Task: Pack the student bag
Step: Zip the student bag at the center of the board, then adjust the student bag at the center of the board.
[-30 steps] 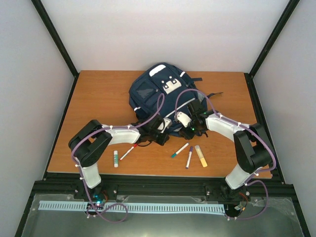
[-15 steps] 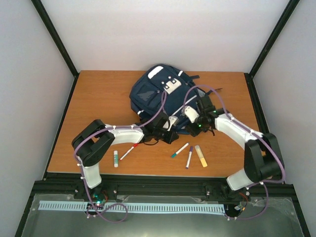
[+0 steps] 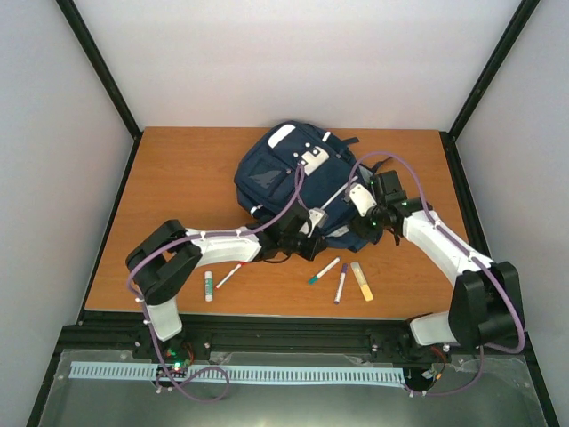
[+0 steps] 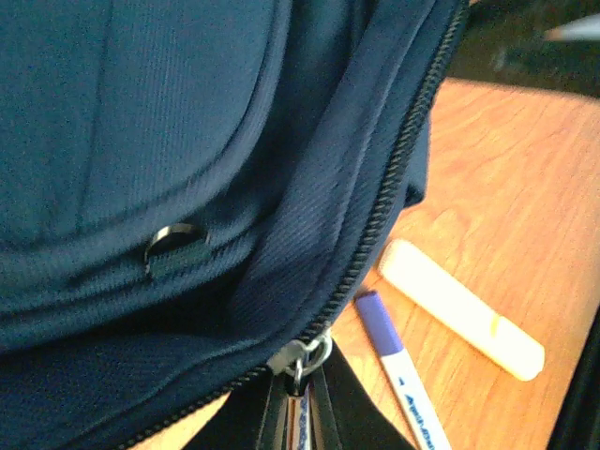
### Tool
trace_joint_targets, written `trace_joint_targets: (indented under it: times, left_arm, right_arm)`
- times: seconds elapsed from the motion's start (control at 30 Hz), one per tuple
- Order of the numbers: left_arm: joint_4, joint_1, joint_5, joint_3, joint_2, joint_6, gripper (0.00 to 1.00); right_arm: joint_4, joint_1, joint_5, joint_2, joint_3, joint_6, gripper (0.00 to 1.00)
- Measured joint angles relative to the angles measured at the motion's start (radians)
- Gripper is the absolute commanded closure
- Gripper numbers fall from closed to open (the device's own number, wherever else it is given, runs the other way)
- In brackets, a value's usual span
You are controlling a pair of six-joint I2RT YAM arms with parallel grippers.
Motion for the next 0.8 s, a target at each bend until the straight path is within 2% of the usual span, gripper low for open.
trace_joint_targets:
  times: [0.17,0.37,0.57,0.8]
  left_arm:
    - [0.002,-0.006,0.001,-0.013,0.036,-0.026,0.97]
    - [0.010,-0.007,0.000,-0.013,0.055,-0.034,0.97]
    - [0.011,-0.007,0.000,-0.013,0.073,-0.040,0.96]
    - [0.017,-0.007,0.002,-0.013,0.083,-0.045,0.96]
  right_arm:
    - [0.003,-0.030,0.053,0.058,0.000,0.021,0.26]
    - [-0.004,-0.090,0.071,0.142,0.014,0.063,0.29]
    - [-0.025,-0.221,-0.004,0.174,0.046,0.100,0.37]
    - [-0.062,-0.241,-0.178,0.254,0.125,0.127,0.41]
